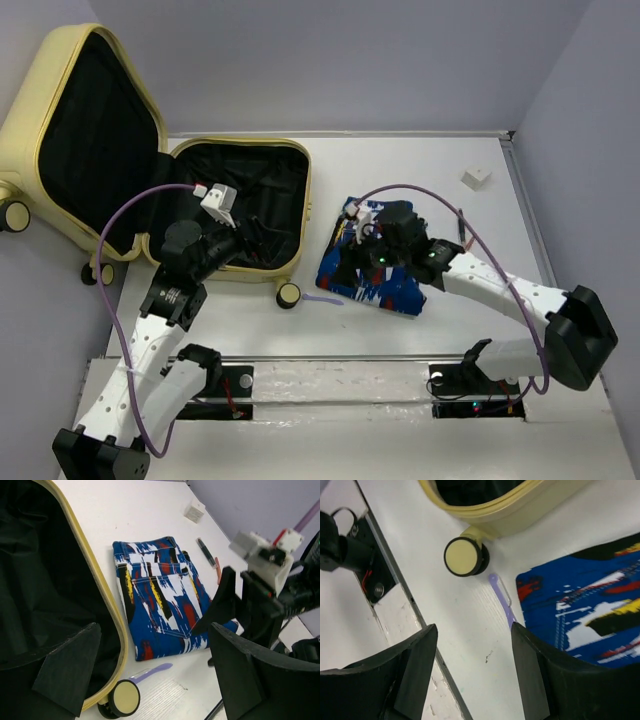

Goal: Pack the luggage

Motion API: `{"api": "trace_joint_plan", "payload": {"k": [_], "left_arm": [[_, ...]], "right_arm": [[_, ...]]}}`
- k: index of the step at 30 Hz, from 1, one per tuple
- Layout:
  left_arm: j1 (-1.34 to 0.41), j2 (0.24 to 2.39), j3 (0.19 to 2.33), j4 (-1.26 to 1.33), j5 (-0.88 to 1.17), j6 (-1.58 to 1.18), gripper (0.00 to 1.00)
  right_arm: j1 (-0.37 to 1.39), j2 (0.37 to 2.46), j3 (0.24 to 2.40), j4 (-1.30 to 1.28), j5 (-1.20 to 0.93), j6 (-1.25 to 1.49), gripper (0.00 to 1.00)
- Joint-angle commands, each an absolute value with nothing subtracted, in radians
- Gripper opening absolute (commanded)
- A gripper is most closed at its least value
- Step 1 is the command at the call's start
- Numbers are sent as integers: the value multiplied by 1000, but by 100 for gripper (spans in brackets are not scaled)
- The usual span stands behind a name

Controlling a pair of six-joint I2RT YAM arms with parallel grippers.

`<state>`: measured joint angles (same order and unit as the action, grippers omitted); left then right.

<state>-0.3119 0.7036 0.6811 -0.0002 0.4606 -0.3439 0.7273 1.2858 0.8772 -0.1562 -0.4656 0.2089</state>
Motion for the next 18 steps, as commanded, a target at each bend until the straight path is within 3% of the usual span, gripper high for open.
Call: {"api": "trace_joint_plan", "payload": {"k": [1,18], "left_arm": [[-281,689,726,23,473,-327,99],[-255,631,730,5,385,-322,99]], "right_arm": [[830,1382,937,-150,-373,112,66],[983,1653,1061,-156,-179,74,62]]}}
